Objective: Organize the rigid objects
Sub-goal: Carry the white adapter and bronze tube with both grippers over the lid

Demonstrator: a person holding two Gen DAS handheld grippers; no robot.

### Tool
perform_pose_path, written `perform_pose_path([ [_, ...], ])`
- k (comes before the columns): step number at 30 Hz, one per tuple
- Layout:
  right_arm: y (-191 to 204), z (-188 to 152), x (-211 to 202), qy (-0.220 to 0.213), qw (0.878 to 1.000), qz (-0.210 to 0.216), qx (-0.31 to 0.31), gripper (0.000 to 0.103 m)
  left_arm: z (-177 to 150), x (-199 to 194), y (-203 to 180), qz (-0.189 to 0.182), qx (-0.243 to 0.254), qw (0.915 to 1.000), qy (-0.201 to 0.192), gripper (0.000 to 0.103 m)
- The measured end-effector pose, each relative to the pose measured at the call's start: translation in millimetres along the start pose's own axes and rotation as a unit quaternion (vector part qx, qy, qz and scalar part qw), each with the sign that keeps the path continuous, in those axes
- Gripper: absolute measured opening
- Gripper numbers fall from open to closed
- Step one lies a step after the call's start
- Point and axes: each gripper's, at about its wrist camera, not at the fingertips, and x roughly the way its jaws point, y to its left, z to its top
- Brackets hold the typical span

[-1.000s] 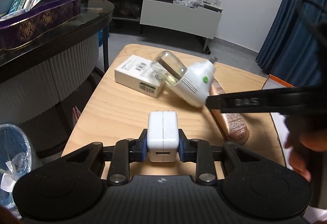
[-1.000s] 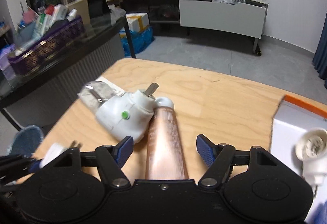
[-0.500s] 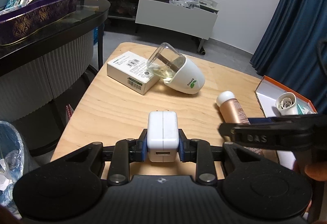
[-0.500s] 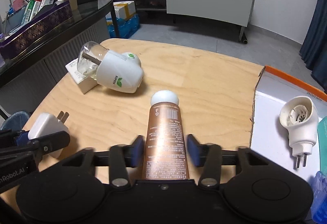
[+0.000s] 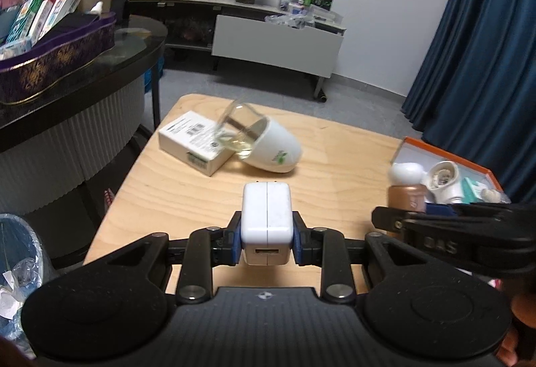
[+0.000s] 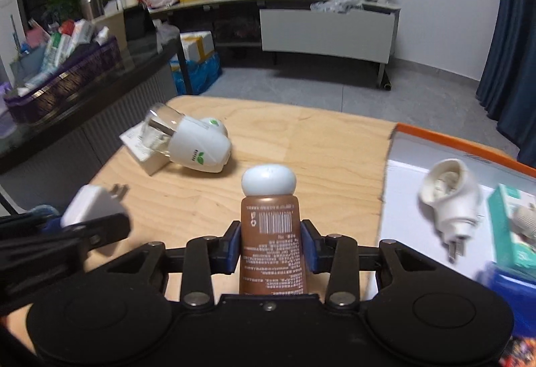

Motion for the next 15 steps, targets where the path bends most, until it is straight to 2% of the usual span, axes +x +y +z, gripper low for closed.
perform_pose_path([
  [7, -29, -12, -63, -0.050, 0.997, 0.004, 0.065, 0.046, -1, -18, -35, -0.031, 0.020, 0.9993, -0.005, 0.029],
  [15, -64, -32, -131, -0.100, 0.990, -0.034, 0.093, 0.046, -11, -37, -92, -0.089, 0.060, 0.9942, -0.010, 0.029],
])
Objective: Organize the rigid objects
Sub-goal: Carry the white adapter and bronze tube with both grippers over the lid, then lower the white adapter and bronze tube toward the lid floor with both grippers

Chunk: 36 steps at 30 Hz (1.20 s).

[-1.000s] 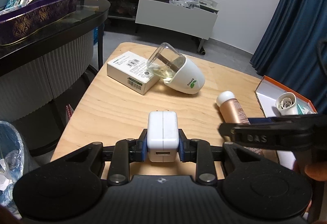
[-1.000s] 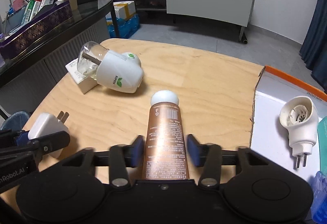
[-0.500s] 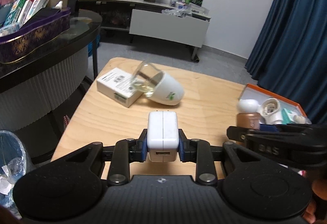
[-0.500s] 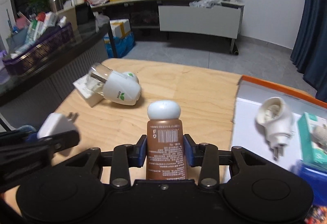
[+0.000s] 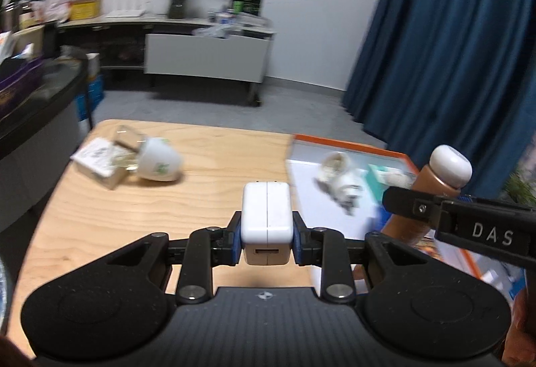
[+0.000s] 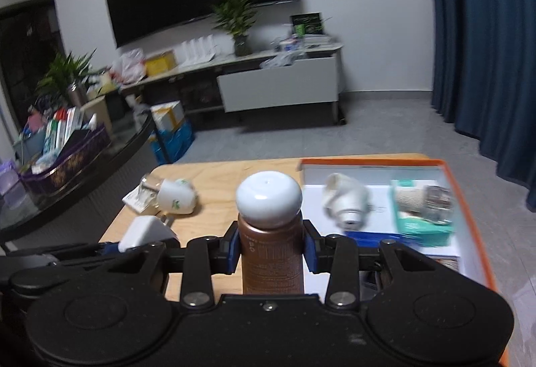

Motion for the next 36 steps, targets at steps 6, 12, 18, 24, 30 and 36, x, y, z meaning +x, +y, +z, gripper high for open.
perform_pose_path([
  [6, -31, -6, -45, -0.037, 0.998, -0.039, 0.016, 0.046, -6, -6, -39, -0.038, 0.022, 0.9990, -0.003, 0.029],
  [12, -60, -14, -79, -0.061, 0.995, -0.073, 0.038, 0.046, -10, -12, -65, -0.055, 0.044, 0.9974, -0.012, 0.029],
  [18, -80, -25, -97, -0.065, 0.992, -0.091, 0.050, 0.046, -17, -15, -81, -0.061, 0.055, 0.9965, -0.016, 0.029],
  [24, -85, -34, -100, -0.061, 0.993, -0.092, 0.046, 0.046, -25, -17, -92, -0.061, 0.062, 0.9960, -0.018, 0.029],
  [30, -88, -38, -101, -0.059, 0.993, -0.095, 0.043, 0.046, -27, -18, -95, -0.056, 0.061, 0.9964, -0.019, 0.029],
  [36, -88, -40, -105, -0.065, 0.992, -0.098, 0.041, 0.046, -27, -23, -97, -0.052, 0.064, 0.9963, -0.024, 0.029],
])
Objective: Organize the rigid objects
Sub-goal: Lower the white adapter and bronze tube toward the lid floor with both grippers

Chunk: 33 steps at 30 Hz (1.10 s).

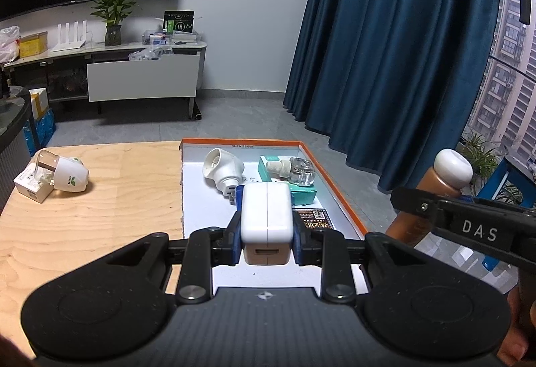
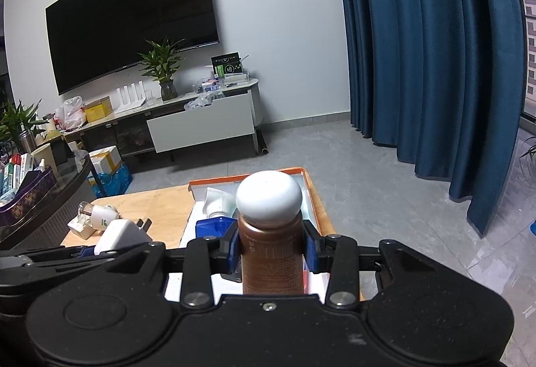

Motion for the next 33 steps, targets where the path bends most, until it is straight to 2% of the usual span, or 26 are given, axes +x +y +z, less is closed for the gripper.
perform_pose_path([
  [15, 7, 1, 3, 0.004, 1.000, -0.010, -0.003, 0.046, -5, -2, -4, 0.002, 0.004, 1.0000, -0.002, 0.029],
  [33, 6, 1, 32, 0.033, 0.999, -0.016, -0.005, 0.046, -8, 12, -6, -0.008, 0.015, 0.9997, 0.017, 0.029],
])
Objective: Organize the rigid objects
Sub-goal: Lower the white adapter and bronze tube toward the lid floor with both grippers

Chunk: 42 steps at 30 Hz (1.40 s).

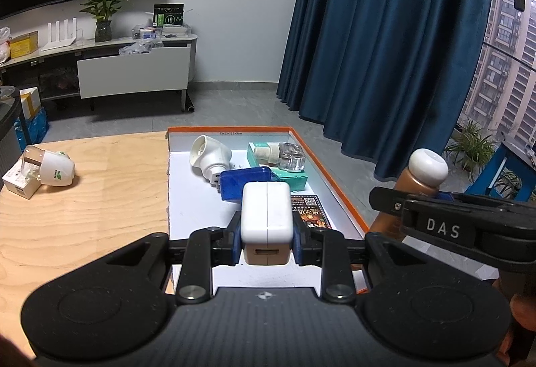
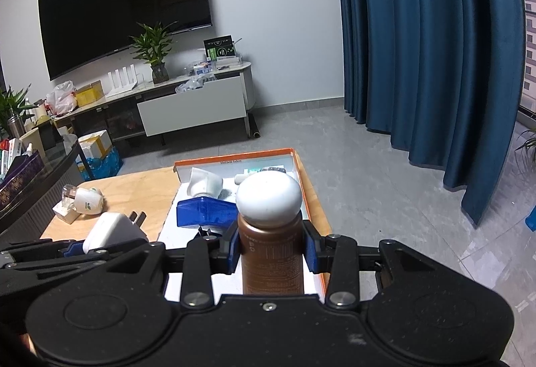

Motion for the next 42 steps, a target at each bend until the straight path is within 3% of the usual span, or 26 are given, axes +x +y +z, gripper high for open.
perform_pose_path([
  [21, -3, -5, 17, 0.019, 1.000, 0.001, -0.007, 0.046, -1, 13, 5, -0.002, -0.010, 0.9998, 0.016, 0.029],
  [42, 0, 18, 33, 0.018, 1.000, 0.015, -0.019, 0.046, 18, 24, 26, 0.009, -0.027, 0.9995, 0.012, 0.029],
])
